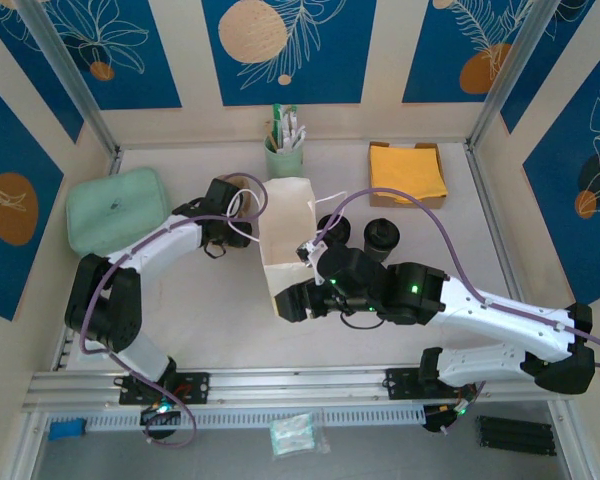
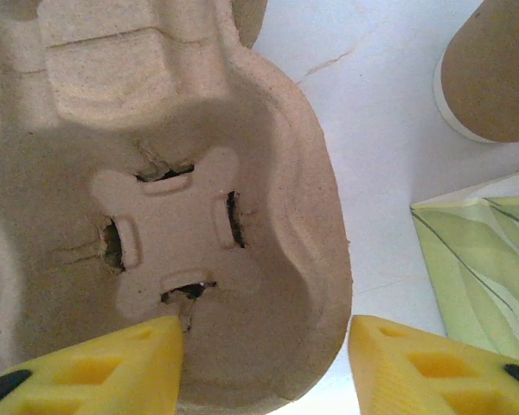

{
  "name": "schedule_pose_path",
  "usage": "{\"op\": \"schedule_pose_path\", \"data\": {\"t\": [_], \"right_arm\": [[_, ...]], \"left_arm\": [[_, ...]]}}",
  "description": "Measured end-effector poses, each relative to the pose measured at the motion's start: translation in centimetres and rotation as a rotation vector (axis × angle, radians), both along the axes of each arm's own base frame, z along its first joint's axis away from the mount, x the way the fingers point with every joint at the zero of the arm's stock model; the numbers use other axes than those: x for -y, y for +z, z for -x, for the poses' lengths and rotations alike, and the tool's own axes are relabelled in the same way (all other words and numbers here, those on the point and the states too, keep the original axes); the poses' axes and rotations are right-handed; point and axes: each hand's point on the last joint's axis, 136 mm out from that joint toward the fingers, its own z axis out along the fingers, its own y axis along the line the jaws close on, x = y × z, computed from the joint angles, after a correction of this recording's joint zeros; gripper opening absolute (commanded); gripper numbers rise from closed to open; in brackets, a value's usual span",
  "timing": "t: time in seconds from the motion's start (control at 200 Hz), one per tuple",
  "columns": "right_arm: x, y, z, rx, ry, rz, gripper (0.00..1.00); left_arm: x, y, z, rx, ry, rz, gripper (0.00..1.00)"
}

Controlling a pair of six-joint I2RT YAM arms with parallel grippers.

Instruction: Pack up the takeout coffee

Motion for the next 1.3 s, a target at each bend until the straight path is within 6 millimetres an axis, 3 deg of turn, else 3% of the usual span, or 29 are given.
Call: {"op": "schedule_pose_path", "data": {"t": [0.45, 0.705, 0.815, 0.935, 1.015, 1.3], "right_arm": [[0.0, 0.0, 0.0, 0.000, 0.000, 0.000, 0.75], [0.0, 0.0, 0.0, 0.000, 0.000, 0.000, 0.75], [0.0, 0.0, 0.0, 0.000, 0.000, 0.000, 0.75], [0.0, 0.0, 0.0, 0.000, 0.000, 0.000, 0.75], [0.0, 0.0, 0.0, 0.000, 0.000, 0.000, 0.75], [0.0, 0.0, 0.0, 0.000, 0.000, -0.001, 0.75]], "left_arm": [[0.2, 0.5, -0.1, 0.005, -0.014, -0.004, 0.26], [0.6, 3.7, -0.9, 0.070, -0.012, 0.026, 0.18], [0.5, 4.7, -0.9, 0.088, -0.011, 0.032, 0.23], [0.5, 4.9, -0.8, 0.093, -0.013, 0.028, 0.43], [0.5, 4.9, -0.8, 0.092, -0.008, 0.032, 0.50], [0.5, 4.3, -0.8, 0.080, -0.034, 0.008, 0.52]]}}
